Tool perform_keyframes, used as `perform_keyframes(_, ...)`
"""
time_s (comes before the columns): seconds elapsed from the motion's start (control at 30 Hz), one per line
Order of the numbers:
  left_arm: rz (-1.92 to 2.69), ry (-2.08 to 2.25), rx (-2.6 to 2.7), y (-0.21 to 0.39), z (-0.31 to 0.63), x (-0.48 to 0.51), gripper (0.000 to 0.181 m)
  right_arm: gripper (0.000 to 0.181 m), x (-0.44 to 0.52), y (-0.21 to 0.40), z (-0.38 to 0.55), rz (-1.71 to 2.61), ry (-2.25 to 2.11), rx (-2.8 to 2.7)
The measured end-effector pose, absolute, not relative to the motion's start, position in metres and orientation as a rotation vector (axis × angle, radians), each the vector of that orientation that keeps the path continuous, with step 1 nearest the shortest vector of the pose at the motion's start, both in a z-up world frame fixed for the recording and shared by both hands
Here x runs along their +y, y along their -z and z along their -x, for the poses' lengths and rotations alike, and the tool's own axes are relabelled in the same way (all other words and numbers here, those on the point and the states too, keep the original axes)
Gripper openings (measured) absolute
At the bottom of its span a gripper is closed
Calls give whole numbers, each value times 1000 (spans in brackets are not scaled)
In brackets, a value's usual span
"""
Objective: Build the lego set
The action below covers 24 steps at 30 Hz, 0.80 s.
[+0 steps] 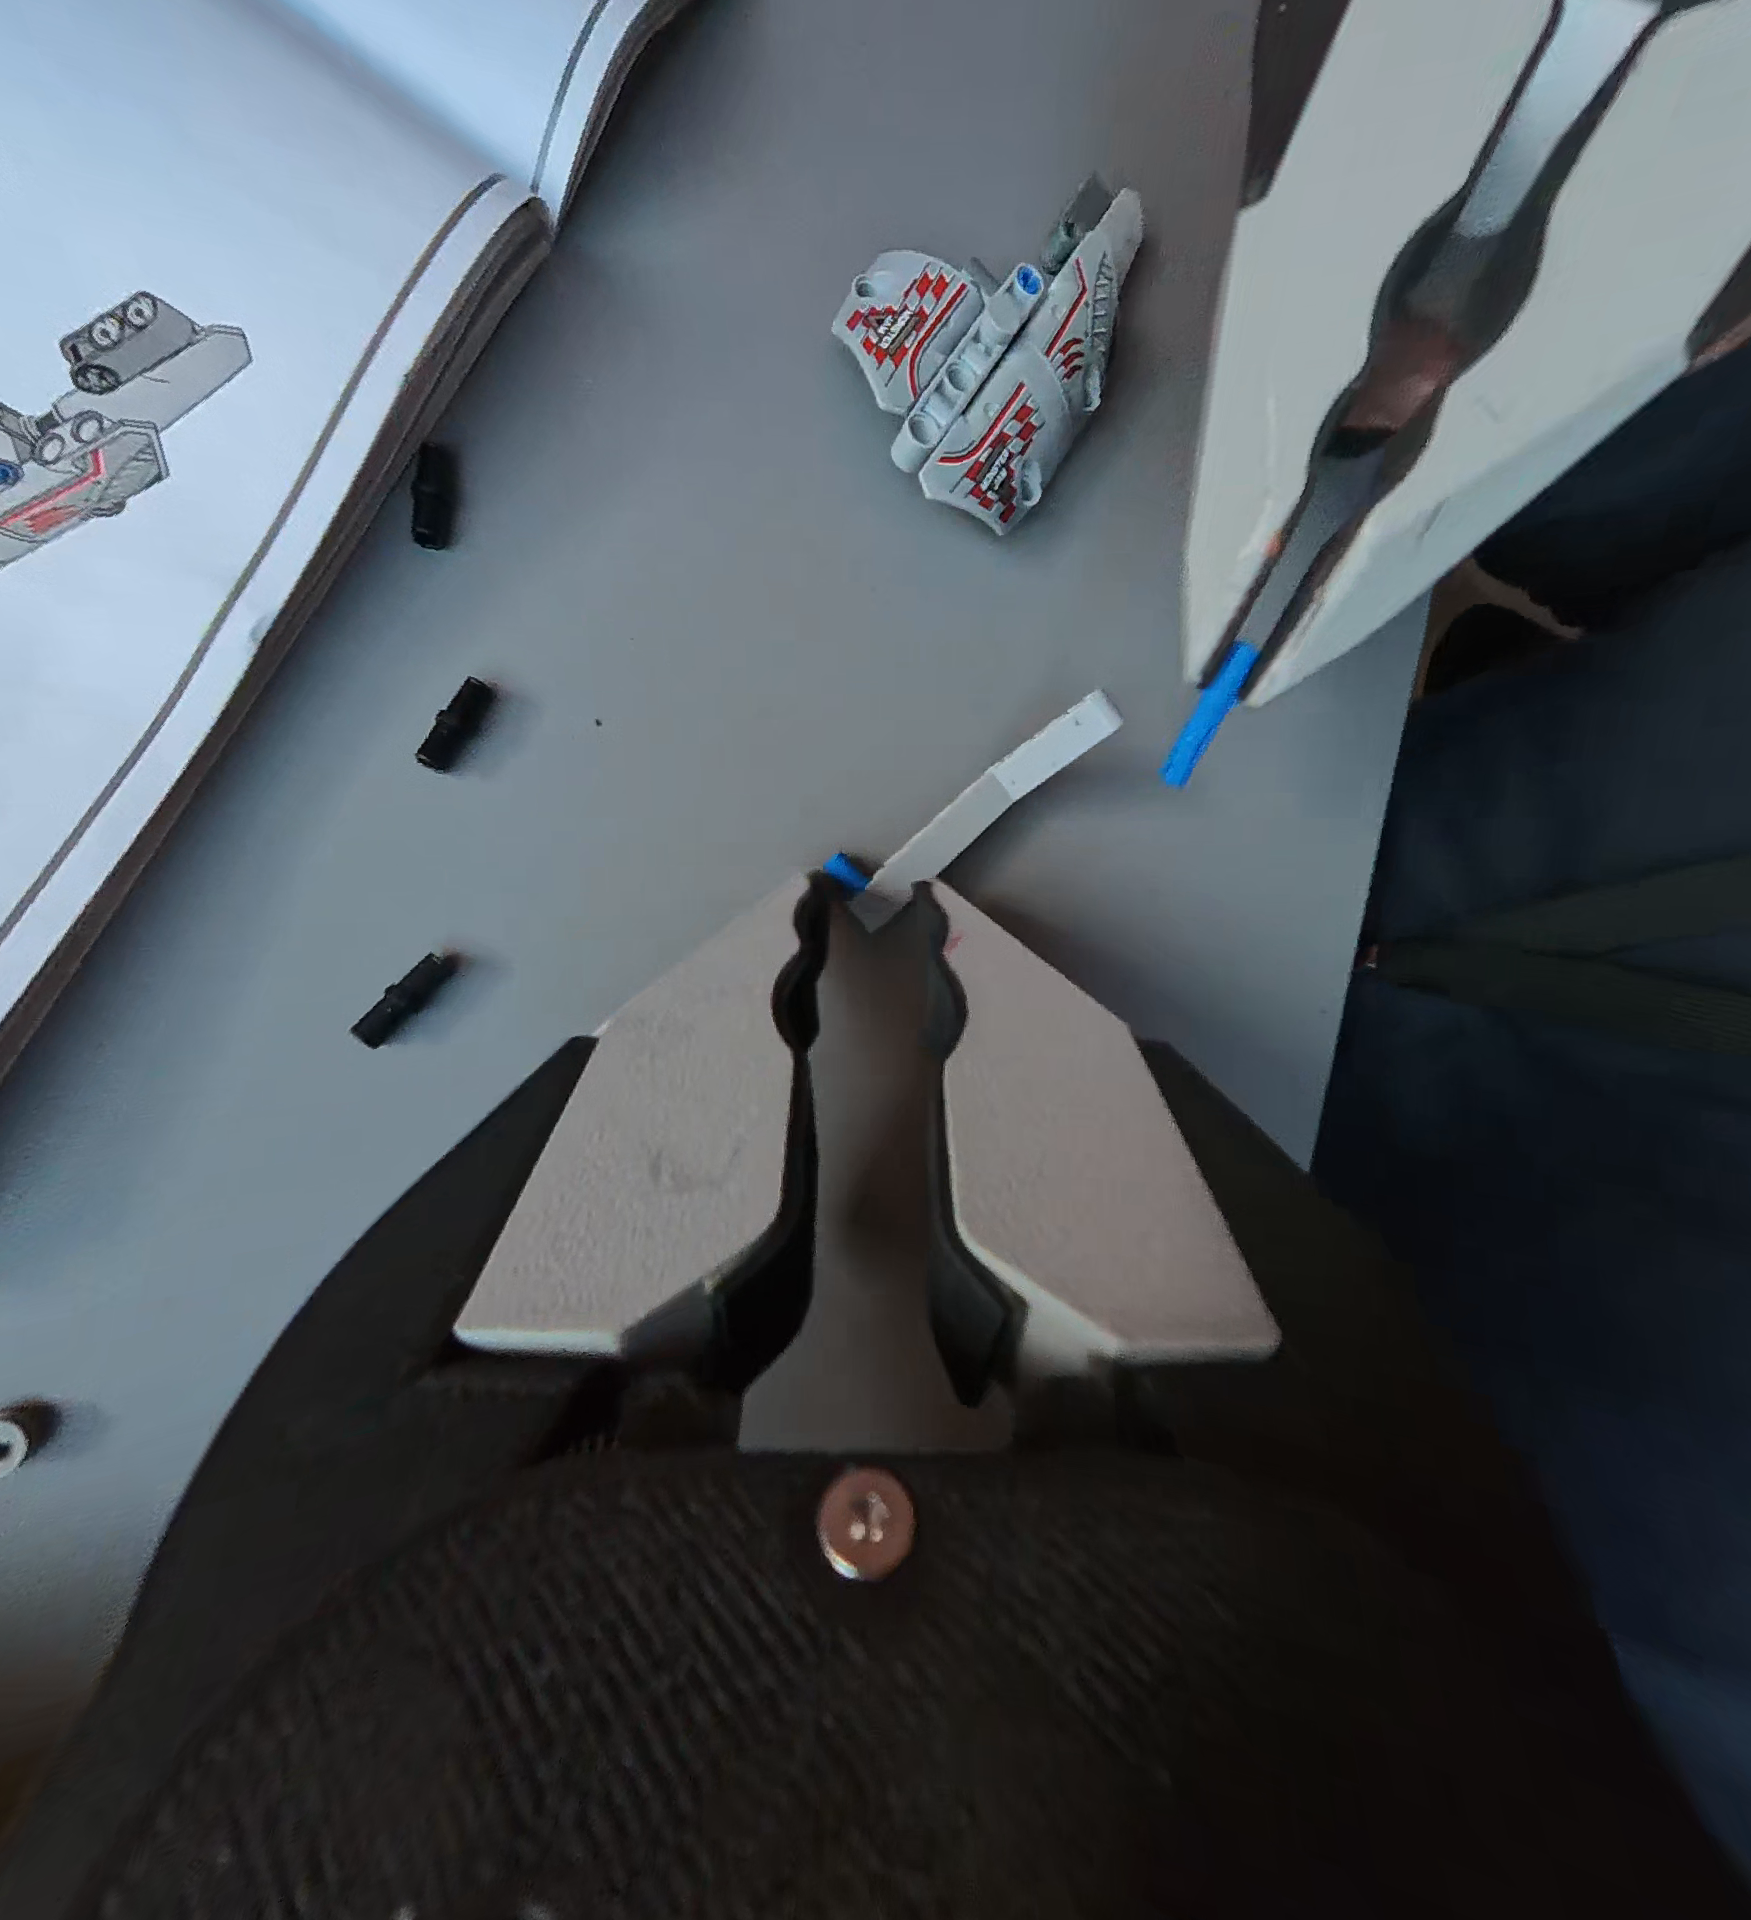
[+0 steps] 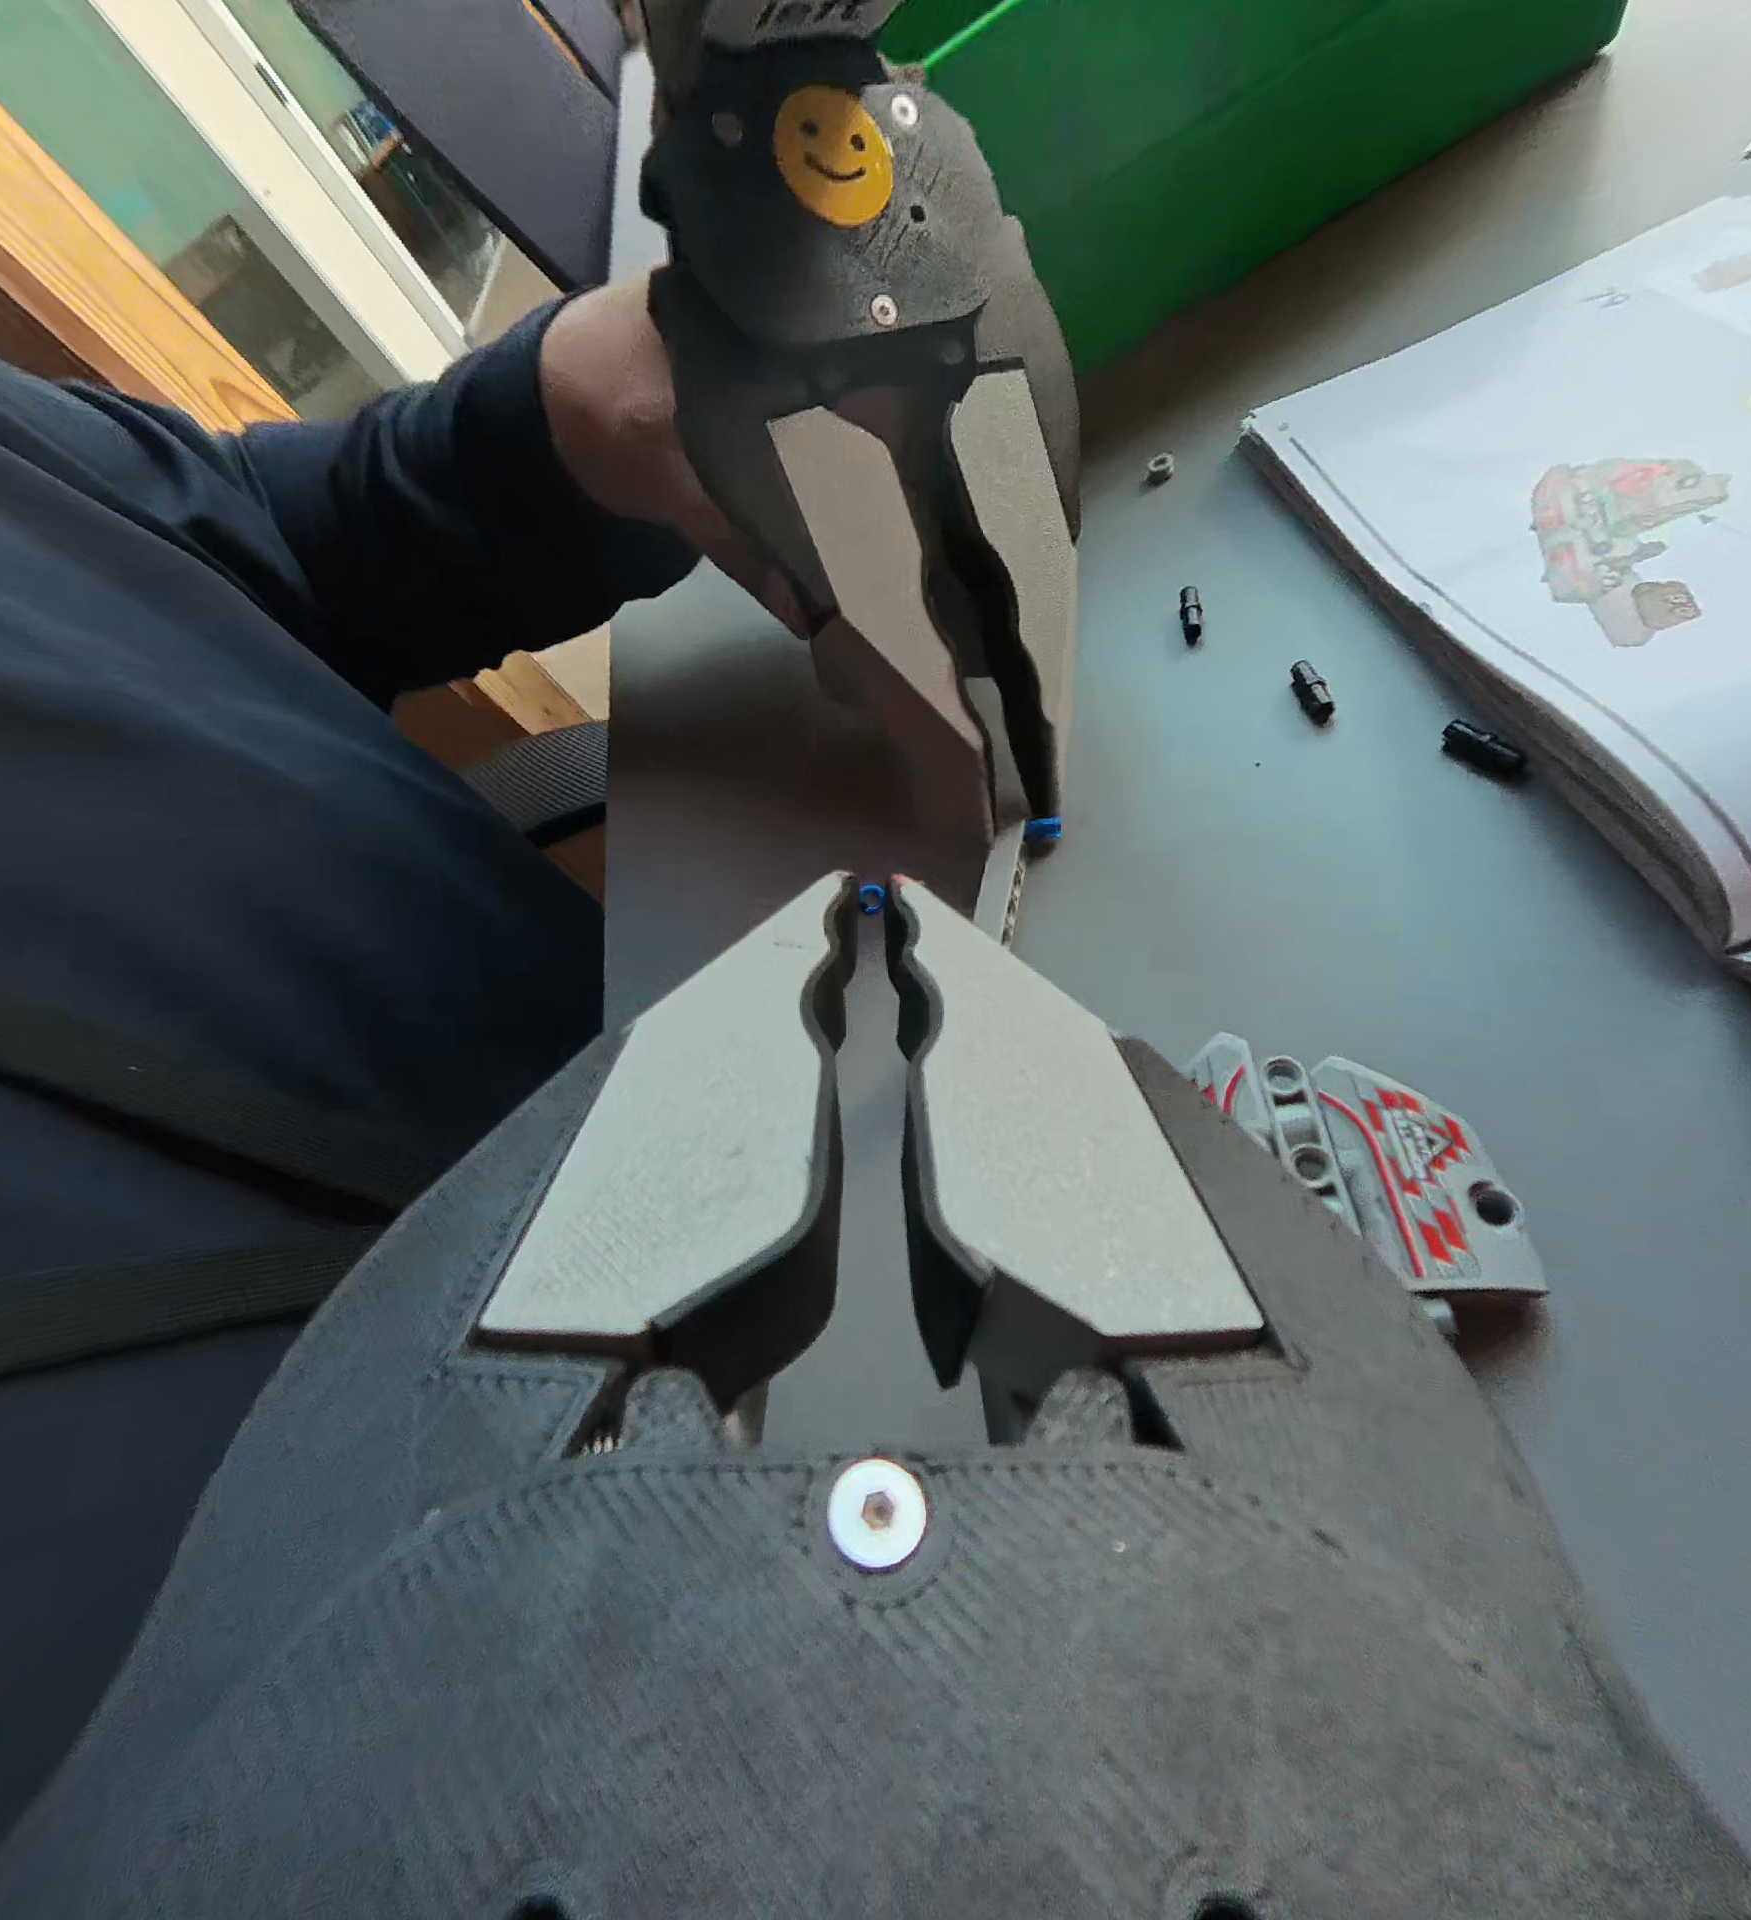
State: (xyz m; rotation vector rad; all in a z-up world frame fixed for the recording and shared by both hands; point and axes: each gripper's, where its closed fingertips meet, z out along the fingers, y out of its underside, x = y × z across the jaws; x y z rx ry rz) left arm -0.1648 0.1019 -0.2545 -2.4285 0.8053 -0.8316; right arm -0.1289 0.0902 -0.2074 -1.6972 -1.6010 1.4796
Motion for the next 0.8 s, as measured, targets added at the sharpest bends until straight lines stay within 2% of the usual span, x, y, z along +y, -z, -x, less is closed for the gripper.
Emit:
perform_keyframes(0.03, 2436, 866, 795, 256, 163, 100, 7, 1, 89, 211, 129, 1696, -1443, -1619)
perform_keyframes(0.13, 2410, 922, 777, 255, 155, 96, 5, 1, 86, 220, 129, 1691, -1354, -1662)
perform_keyframes(0.27, 2347, 751, 806, 256, 156, 98, 0, 1, 85, 227, 127, 1689, -1284, -1691)
perform_keyframes(0.4, 2322, 628, 814, 258, 158, 92, 0, 2, 94, 218, 123, 1666, -1259, -1659)
perform_keyframes(0.53, 2297, 690, 786, 249, 154, 95, 0, 1, 127, 198, 98, 1703, -1240, -1518)
perform_keyframes(0.73, 2225, 733, 866, 232, 112, 95, 31, 1, 149, 203, 40, 1787, -1165, -1452)
perform_keyframes(0.8, 2195, 688, 906, 228, 94, 96, 32, 1, 147, 214, 35, 1821, -1123, -1474)
